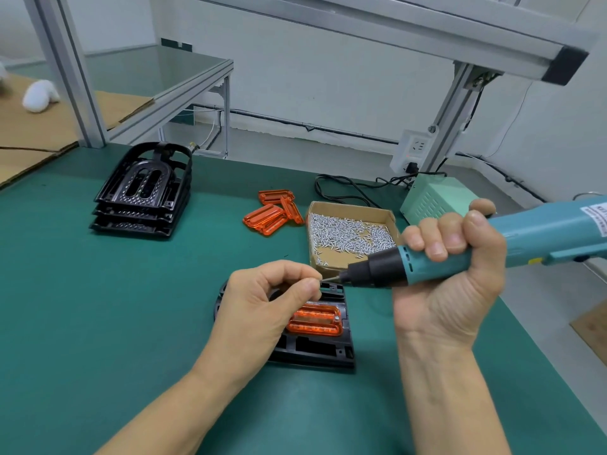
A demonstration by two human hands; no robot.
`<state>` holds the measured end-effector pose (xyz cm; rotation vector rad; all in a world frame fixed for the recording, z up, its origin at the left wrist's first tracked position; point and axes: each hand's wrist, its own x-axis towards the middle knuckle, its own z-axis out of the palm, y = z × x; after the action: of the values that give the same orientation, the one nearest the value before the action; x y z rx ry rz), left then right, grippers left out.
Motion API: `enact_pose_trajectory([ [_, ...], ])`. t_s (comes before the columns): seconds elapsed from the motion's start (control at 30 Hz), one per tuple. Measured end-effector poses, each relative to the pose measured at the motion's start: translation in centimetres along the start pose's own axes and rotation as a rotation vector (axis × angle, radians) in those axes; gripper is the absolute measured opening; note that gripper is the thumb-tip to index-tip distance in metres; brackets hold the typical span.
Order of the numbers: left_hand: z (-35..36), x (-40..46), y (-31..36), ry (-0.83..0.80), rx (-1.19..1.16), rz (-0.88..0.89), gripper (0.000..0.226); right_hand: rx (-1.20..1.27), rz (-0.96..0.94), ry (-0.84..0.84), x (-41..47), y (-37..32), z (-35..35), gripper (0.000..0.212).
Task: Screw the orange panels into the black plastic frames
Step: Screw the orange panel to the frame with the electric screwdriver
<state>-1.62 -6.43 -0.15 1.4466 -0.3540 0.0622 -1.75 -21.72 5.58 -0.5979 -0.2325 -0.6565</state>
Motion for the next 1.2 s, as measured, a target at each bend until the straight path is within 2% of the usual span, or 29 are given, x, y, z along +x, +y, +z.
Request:
enact_pose_trajectory([
  [0.17,0.0,0.1,-0.3,0.039,0.072,0.033,0.018,0.018,0.016,0.056,0.0,0.3,-0.3,0.011],
  [0.43,-0.7,0.4,-0.3,0.006,0.011,-0.016,0.013,-0.013,0.038,0.051,0.2,0.6,0.0,0.012],
  [0.53,-1.7,0.9,0.3,-0.01,0.028,-0.001,0.018,-0.028,0.072,0.016,0.6,0.2,0.0,0.012],
  [0.6,-2.8,1.4,0.2,0.051,0.107,-0.015,0.02,-0.072,0.093,-0.02,0.8,0.1,0.2,0.013],
  [0.7,-3.9,1.6,-0.2,0.121,0.394,-0.066,0.026,-0.175,0.12,-0.071,0.9,0.6,0.2,0.014],
  [0.83,-3.9,1.6,-0.6,0.059,0.654,-0.135,0.025,-0.287,0.19,-0.151,0.7,1.9,0.4,0.016],
  [1.0,-4.0,1.7,-1.0,-0.006,0.739,-0.211,0.027,-0.401,0.263,-0.229,0.6,3.3,0.8,0.016],
  [1.2,-3.9,1.9,-1.6,-0.065,0.737,-0.197,0.03,-0.478,0.301,-0.281,0.7,4.3,1.3,0.019],
])
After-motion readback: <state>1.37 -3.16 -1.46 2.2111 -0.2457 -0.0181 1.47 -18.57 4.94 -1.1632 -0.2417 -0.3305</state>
